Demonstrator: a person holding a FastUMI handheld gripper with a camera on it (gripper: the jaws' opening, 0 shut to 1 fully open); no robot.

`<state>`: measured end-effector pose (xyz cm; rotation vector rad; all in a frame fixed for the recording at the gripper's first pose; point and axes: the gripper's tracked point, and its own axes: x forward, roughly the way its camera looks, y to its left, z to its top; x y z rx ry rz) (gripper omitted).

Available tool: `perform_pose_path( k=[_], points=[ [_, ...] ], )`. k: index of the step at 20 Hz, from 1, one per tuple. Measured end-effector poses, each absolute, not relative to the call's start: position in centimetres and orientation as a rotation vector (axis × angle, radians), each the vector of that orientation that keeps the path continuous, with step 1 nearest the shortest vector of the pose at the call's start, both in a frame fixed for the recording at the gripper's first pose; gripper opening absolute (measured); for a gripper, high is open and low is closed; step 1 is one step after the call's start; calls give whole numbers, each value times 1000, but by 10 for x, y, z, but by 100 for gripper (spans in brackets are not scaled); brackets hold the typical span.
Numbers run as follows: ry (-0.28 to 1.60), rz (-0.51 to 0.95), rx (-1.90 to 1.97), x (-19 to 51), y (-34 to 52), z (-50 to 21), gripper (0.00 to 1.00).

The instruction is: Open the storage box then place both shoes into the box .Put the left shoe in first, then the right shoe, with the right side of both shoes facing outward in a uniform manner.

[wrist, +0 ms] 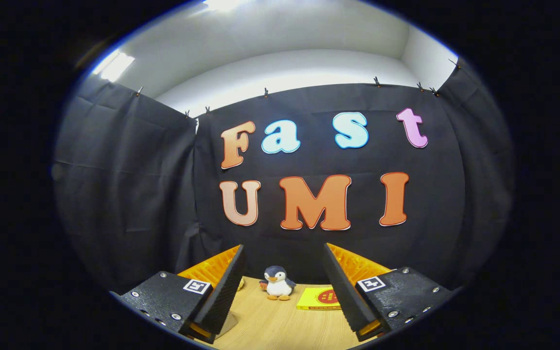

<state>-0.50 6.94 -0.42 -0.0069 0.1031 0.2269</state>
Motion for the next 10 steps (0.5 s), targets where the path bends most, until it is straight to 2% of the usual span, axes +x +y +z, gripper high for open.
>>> perform_pose_path(
  k=[10],
  points=[
    [87, 195, -8, -19, 54, 7, 95]
  ],
)
